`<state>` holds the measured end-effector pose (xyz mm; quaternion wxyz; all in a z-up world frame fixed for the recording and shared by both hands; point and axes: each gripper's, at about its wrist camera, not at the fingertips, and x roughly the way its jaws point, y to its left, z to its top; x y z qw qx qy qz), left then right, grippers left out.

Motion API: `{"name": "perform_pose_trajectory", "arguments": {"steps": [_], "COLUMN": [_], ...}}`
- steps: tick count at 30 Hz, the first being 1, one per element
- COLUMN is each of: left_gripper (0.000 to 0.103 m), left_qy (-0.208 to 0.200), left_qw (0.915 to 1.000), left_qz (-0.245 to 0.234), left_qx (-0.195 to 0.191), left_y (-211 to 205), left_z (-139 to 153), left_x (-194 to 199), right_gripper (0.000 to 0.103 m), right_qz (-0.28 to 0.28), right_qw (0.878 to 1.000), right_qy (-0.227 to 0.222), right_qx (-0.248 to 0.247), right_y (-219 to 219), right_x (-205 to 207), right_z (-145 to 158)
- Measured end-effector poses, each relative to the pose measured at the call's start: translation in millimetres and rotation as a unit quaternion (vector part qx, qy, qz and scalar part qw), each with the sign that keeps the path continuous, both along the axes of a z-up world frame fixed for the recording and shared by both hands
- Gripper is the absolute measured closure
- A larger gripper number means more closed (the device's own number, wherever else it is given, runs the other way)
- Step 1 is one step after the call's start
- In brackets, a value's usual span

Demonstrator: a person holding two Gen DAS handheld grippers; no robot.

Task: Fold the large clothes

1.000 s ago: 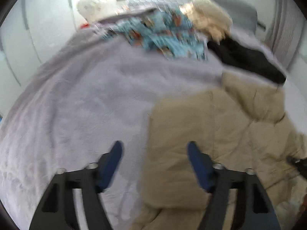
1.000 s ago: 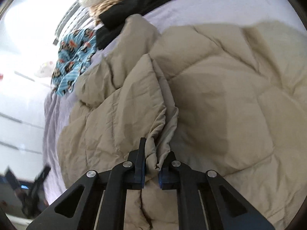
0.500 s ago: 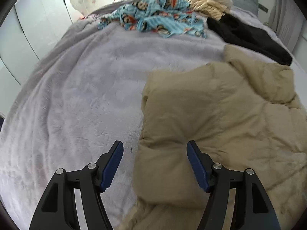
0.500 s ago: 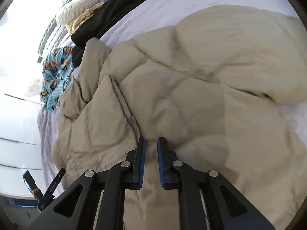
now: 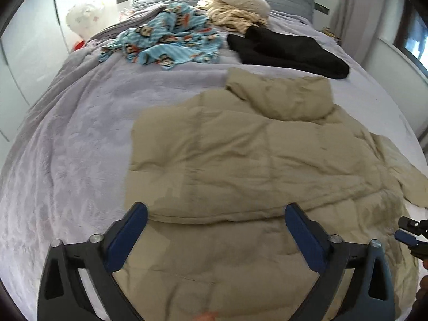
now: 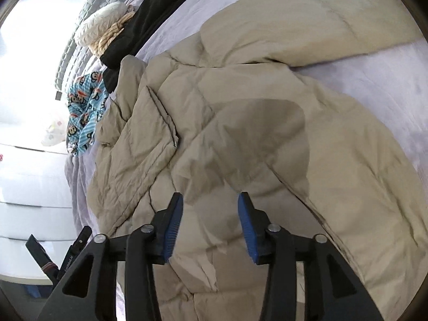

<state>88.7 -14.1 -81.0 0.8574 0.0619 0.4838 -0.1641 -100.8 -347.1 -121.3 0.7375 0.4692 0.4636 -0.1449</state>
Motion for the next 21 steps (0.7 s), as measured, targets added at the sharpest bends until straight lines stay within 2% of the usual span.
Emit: {"name": "perform_pose_trajectory", "arguments": {"steps": [2, 5, 9, 12, 14, 15, 18, 21], "left_gripper": [0.0, 0.0, 0.0, 0.0, 0.0, 0.0, 0.0, 0.0], "left_qy": [-0.003, 0.003, 0.021, 0.036, 0.044, 0.048, 0.059, 0.075], "left_qw": [0.9999, 0.9995, 0.9986, 0.9986, 0.9983, 0.9982, 0.9973, 0.9962], "left_qz": [-0.013, -0.032, -0.048, -0.039, -0.033, -0.031, -0.038, -0.039], "left_qx": [-0.002, 0.005, 0.005, 0.008, 0.018, 0.019, 0.021, 0.02], "left_y": [-10.6, -31.5, -56.1, -74.1, -87.1, -92.2, -111.8, -136.3], "left_z": [1.3, -2.9, -6.8, -8.8, -10.0, -10.5, -14.3, -21.3], "left_x": [-3.4, -9.0, -16.7, -18.8, -19.6, -20.1, -24.5, -31.8], "right_gripper": [0.038, 0.024, 0.022, 0.021, 0.009, 0.008, 0.008, 0.008], "right_qz": [-0.012, -0.03, -0.049, -0.064, -0.077, -0.083, -0.108, -0.121], "right_qw": [1.0, 0.999, 0.998, 0.997, 0.996, 0.996, 0.993, 0.992], "right_qy": [-0.005, -0.019, -0.024, -0.032, -0.036, -0.039, -0.048, -0.034], "right_qx": [-0.002, -0.007, -0.003, 0.002, -0.001, -0.001, -0.007, -0.027], "right_y": [-2.6, -12.6, -35.0, -60.2, -80.1, -89.7, -126.1, -162.2], "right_x": [-7.8, -22.5, -40.9, -54.0, -60.6, -63.4, -72.6, -81.5], "right_z": [3.9, 9.0, 7.1, 4.8, 3.8, 3.7, 3.3, -0.3]}}
